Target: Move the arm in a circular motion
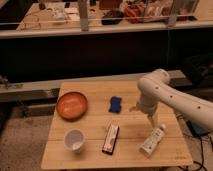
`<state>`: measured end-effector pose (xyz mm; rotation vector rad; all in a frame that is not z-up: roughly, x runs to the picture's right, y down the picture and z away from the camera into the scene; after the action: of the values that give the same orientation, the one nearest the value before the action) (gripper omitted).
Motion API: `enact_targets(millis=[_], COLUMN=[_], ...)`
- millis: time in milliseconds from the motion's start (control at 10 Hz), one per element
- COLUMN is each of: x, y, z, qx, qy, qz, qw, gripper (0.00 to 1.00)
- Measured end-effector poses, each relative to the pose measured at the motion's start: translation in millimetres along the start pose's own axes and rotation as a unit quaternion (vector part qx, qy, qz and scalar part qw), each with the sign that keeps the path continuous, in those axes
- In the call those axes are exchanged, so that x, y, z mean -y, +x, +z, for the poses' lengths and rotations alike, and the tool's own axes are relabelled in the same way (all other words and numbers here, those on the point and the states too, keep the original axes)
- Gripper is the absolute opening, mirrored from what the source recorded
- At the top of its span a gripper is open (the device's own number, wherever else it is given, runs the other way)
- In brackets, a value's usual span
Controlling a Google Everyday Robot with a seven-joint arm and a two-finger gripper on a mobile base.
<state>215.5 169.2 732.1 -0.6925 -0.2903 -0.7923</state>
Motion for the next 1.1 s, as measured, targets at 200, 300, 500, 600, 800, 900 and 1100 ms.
enact_targets(millis=[200, 300, 500, 600, 800, 900, 1100], x=[-23.9, -28.7, -28.0, -21.4, 1.5, 13.2, 48.4], y=[-10.9, -21.2, -50.2, -71.2, -118.3, -135.9, -177.7], z=[-2.7, -4.5, -7.7, -8.9, -11.3, -13.0, -19.7], qx=[-0.009, -0.013, -0.016, -0.017, -0.018, -0.019, -0.021], qy=[-0.002, -0.001, -0.001, 0.000, 0.002, 0.005, 0.014], qz=[-0.014, -0.026, -0.055, -0.073, -0.112, -0.128, -0.172], qw=[0.9999, 0.9996, 0.9984, 0.9972, 0.9936, 0.9916, 0.9847], gripper=[0.80, 0.80, 0.80, 0.80, 0.80, 0.80, 0.80])
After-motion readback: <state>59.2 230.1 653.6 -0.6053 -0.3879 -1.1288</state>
